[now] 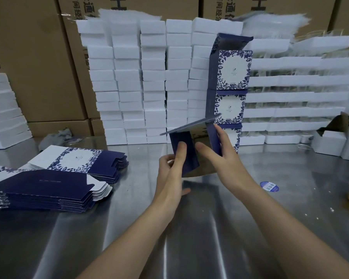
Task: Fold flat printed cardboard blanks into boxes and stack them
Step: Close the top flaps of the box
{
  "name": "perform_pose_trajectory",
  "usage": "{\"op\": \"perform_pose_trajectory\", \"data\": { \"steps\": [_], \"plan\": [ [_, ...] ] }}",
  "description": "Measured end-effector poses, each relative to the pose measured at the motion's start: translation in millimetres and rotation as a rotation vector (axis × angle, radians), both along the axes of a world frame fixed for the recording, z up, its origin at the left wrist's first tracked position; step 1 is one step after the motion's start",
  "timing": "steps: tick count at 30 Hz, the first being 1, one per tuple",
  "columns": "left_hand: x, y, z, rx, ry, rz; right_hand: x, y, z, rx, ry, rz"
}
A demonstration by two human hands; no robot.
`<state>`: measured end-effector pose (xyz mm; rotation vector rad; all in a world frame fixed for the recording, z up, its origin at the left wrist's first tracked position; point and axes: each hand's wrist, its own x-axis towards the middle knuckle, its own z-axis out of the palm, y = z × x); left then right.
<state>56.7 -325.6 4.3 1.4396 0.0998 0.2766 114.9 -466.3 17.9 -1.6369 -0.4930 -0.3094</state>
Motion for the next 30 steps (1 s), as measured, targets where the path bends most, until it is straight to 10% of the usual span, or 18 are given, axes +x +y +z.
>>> {"op": "perform_pose_trajectory", "data": {
  "steps": [7, 12, 30],
  "plan": [
    [6.8, -3.0, -14.2, 0.144, -0.204, 0.031, 1.3, -1.6, -6.7, -0.054, -0.015, -0.306],
    [4.1, -11.4, -21.1, 0.496, -0.438, 0.112, -5.4, -0.2, 0.7, 0.330, 0.235, -0.270],
    [19.8, 15.7, -14.1, 0.444, -0.689, 0.303, -13.4, 11.9, 5.9, 0.314, 0.487, -0.149]
  ]
}}
